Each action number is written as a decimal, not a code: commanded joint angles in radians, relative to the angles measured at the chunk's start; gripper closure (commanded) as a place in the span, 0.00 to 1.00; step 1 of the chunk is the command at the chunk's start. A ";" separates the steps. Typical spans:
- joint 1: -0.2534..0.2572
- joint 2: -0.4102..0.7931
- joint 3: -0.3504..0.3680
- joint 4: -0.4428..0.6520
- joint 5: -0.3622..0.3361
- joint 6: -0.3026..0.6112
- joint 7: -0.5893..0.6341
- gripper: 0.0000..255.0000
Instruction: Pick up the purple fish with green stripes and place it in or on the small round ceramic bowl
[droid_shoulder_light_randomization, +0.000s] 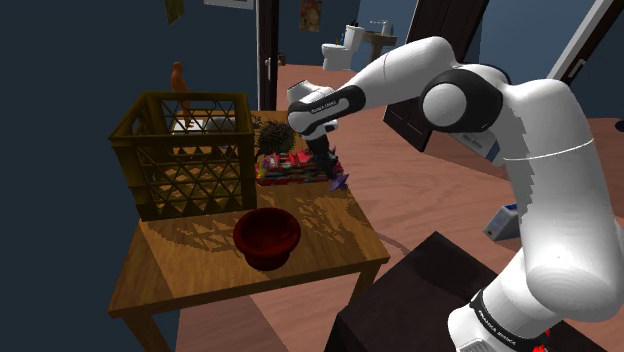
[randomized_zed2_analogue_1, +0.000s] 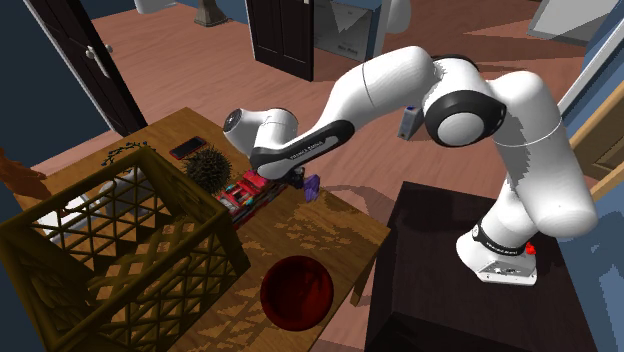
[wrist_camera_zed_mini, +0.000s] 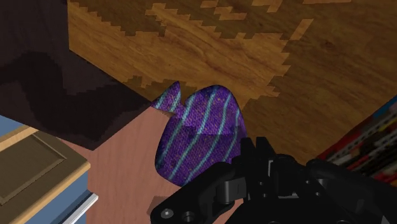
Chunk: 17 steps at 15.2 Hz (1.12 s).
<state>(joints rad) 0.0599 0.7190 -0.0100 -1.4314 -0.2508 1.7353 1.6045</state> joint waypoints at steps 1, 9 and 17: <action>0.000 -0.017 0.000 -0.001 0.000 -0.016 -0.004 1.00; 0.002 -0.066 0.000 0.028 0.003 -0.092 -0.022 1.00; 0.005 -0.104 0.000 0.075 0.004 -0.174 -0.040 1.00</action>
<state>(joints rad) 0.0643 0.6184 -0.0104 -1.3649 -0.2466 1.5726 1.5667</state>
